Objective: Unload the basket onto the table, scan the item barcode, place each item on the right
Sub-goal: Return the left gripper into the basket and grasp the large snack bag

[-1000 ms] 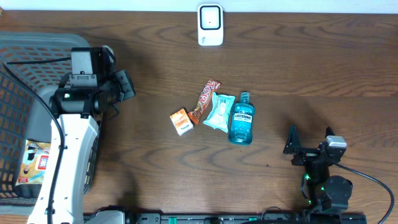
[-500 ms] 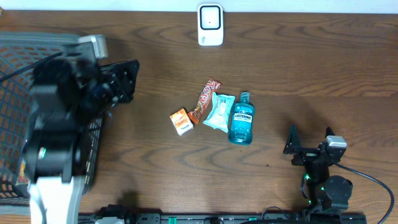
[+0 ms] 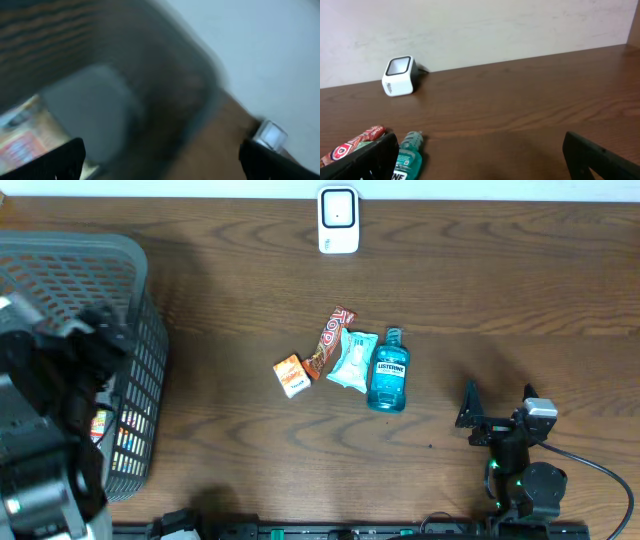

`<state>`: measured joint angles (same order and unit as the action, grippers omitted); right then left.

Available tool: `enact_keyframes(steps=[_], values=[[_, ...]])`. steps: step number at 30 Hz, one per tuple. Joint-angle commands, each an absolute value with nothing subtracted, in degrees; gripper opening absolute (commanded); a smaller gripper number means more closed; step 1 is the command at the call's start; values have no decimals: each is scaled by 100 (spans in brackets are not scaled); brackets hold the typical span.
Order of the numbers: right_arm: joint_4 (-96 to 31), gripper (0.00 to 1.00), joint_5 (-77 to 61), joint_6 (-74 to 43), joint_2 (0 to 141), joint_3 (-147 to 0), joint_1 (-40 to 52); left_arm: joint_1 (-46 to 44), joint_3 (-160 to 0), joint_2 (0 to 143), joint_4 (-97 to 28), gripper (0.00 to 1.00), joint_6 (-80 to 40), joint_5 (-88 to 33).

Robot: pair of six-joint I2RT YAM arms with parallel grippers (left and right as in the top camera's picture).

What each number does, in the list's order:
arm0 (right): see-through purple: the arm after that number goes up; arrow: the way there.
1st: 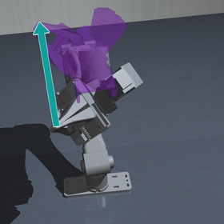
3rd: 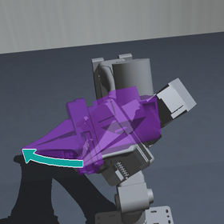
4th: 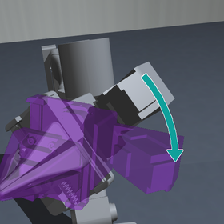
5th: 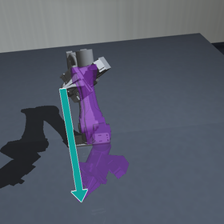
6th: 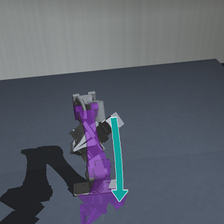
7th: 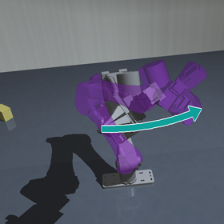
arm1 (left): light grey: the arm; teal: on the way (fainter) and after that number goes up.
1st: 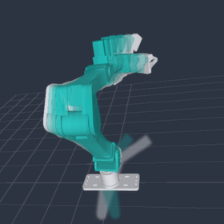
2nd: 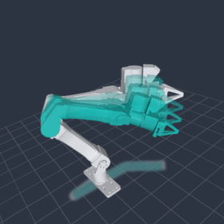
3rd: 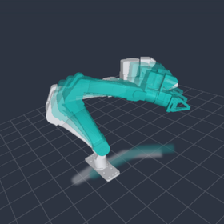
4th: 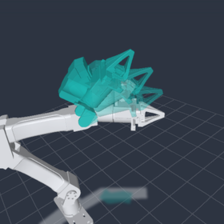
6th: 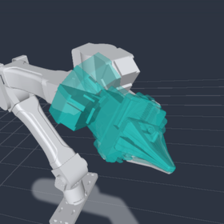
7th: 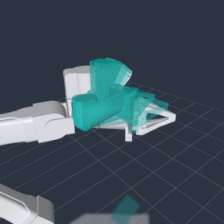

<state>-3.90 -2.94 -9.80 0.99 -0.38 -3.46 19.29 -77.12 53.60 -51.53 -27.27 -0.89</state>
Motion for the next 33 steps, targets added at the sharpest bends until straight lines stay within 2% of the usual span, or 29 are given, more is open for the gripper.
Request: enact_keyframes(steps=[1,7,11,19,23,33], values=[[-410,99,-270,-915,75,-32,-296,2700,-7741,5686,-5647,98,-3586,331],[-410,99,-270,-915,75,-32,-296,3758,-7487,6257,-6405,98,-3846,327],[-410,99,-270,-915,75,-32,-296,4340,-6989,6558,-6462,98,-3844,307],[-410,99,-270,-915,75,-32,-296,5059,-5332,6740,-5321,98,-3780,-91],[-410,99,-270,-915,75,-32,-296,5192,-4698,6862,-4458,98,-3332,-301],[-410,99,-270,-915,75,-32,-296,5190,-4493,8079,-3675,98,-2801,-530]])
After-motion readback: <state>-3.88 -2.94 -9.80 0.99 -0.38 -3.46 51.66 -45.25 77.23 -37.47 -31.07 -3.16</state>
